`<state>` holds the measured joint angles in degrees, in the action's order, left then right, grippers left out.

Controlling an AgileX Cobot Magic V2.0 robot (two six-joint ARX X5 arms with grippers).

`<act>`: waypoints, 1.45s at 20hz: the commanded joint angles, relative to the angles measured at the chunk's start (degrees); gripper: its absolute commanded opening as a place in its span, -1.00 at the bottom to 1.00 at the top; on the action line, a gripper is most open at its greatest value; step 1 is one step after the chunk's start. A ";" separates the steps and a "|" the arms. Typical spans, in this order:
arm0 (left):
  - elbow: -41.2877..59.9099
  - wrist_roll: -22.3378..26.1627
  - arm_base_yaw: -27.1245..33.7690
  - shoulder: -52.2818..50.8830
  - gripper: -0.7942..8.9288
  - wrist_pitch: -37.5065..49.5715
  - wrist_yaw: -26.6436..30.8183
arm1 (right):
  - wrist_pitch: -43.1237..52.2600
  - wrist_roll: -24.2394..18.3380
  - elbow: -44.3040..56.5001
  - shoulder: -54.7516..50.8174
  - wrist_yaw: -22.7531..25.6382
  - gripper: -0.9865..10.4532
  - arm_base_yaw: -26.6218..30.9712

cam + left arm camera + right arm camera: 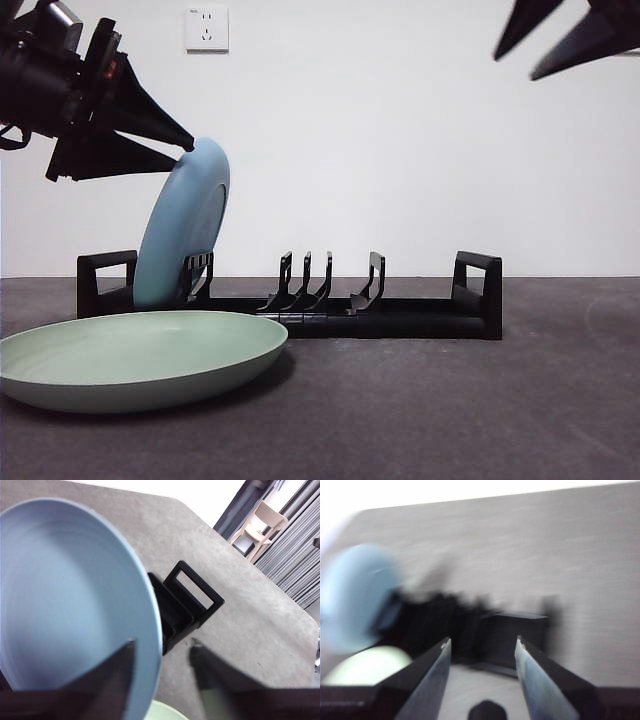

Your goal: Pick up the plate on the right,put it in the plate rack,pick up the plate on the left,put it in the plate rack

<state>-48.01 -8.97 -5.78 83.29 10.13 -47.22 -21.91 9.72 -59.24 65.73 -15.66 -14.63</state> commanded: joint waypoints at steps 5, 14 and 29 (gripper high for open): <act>-0.11 6.43 -1.68 -12.09 -0.23 -4.37 0.66 | -2.84 1.11 -0.09 4.76 -11.43 -0.45 -5.46; -0.11 23.10 -15.52 -35.52 -0.24 -25.88 33.31 | 1.84 3.26 -0.09 23.52 -11.43 -0.45 -18.43; -0.11 25.73 -26.77 -37.75 -0.24 -32.92 45.51 | 14.23 10.01 -0.20 42.10 -12.98 -0.45 -21.55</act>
<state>-48.01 16.14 -32.34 45.52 -22.92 -1.83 -7.88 19.16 -59.24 106.98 -28.53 -36.03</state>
